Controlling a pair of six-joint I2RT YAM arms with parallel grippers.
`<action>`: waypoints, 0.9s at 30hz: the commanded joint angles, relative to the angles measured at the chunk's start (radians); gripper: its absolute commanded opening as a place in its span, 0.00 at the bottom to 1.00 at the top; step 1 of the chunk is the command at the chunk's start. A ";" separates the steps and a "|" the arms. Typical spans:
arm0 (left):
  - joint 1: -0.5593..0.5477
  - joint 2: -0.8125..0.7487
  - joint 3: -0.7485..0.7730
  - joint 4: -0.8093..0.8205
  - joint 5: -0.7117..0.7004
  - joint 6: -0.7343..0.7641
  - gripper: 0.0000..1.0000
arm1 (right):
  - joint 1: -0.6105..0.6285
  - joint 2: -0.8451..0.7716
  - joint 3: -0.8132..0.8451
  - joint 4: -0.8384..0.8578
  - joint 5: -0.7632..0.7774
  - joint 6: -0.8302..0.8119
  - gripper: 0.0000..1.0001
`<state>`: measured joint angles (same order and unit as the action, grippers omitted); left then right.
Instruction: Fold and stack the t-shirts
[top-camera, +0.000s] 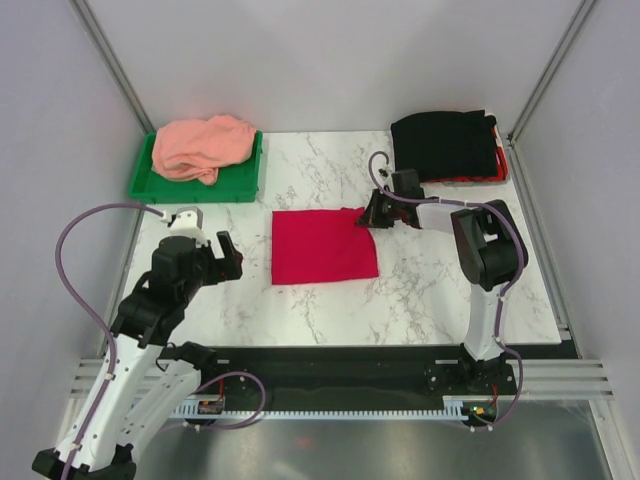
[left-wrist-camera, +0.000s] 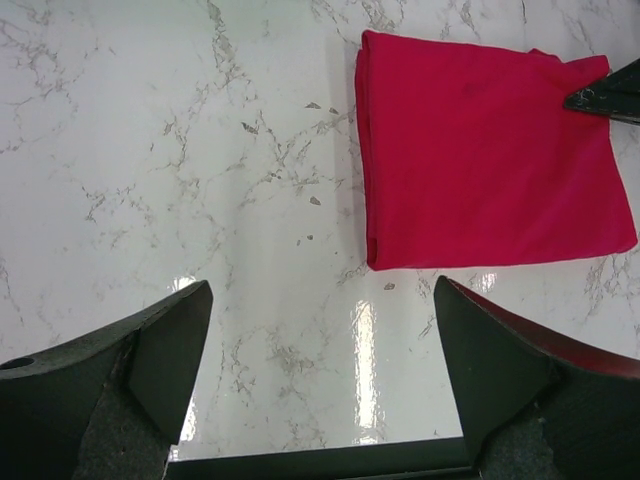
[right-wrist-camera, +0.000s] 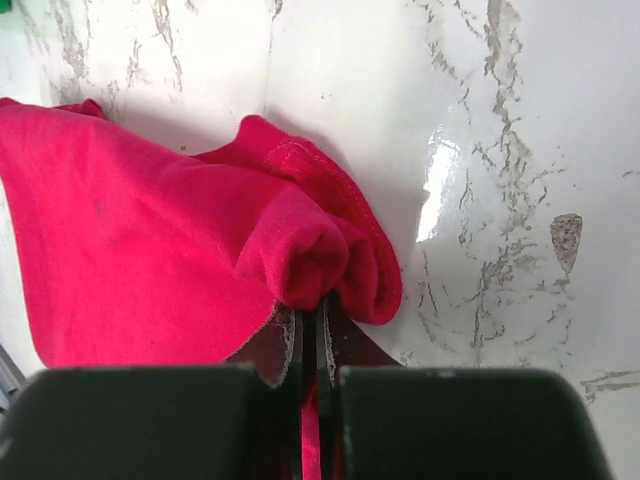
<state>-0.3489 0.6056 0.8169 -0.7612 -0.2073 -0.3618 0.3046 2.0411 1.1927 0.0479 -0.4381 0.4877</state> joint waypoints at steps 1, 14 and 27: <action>0.002 -0.016 -0.005 0.042 -0.018 -0.005 1.00 | 0.008 0.001 0.020 -0.184 0.137 -0.106 0.00; 0.002 -0.009 -0.013 0.046 -0.020 -0.006 1.00 | -0.079 0.002 0.596 -0.565 0.547 -0.409 0.00; 0.004 0.028 -0.015 0.048 -0.015 -0.009 1.00 | -0.156 0.153 1.122 -0.707 0.592 -0.456 0.00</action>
<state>-0.3489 0.6285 0.8108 -0.7532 -0.2081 -0.3618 0.1711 2.2074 2.2299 -0.6239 0.1230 0.0467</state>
